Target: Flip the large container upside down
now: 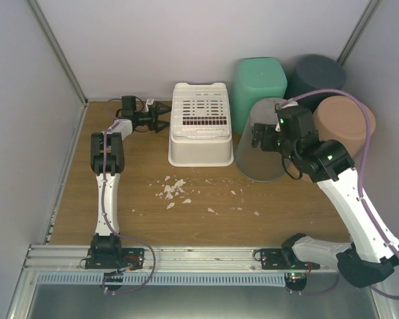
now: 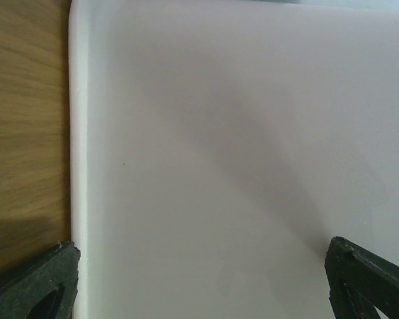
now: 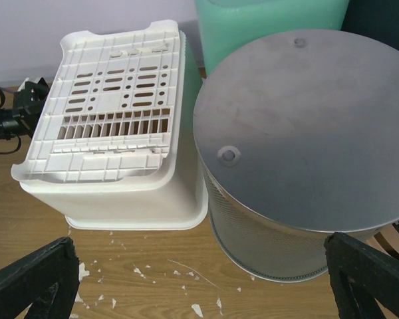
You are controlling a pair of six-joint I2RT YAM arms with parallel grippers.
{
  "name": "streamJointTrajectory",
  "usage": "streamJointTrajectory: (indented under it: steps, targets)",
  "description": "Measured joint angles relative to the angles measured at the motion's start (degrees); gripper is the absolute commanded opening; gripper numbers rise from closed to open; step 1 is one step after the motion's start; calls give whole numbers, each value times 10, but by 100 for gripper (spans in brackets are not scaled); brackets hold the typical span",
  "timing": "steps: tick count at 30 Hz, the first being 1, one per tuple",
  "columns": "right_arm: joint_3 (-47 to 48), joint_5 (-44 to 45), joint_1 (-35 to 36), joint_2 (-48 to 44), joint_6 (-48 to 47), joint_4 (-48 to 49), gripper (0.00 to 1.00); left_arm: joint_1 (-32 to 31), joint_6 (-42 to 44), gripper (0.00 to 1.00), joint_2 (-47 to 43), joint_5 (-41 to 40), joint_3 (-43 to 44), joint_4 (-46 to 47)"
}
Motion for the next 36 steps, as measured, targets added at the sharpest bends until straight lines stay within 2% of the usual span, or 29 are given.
streamJointTrajectory:
  steps: [16, 23, 27, 31, 36]
  targets:
    - [-22, 5, 0, -7, 0, 0, 100, -15, -49, 99, 19, 1, 38, 76]
    - [-38, 15, 0, -14, 0, 5, 100, -13, -53, 99, 19, 1, 38, 86]
    - [-61, 38, 0, -32, -11, 27, 100, -3, -22, 99, 6, -9, 38, 57]
    - [-78, 64, -2, -45, -27, 50, 100, 20, 52, 99, -67, -53, 10, -10]
    - [-78, 97, -7, -44, -41, 67, 100, 51, 166, 99, -230, -123, -56, -64]
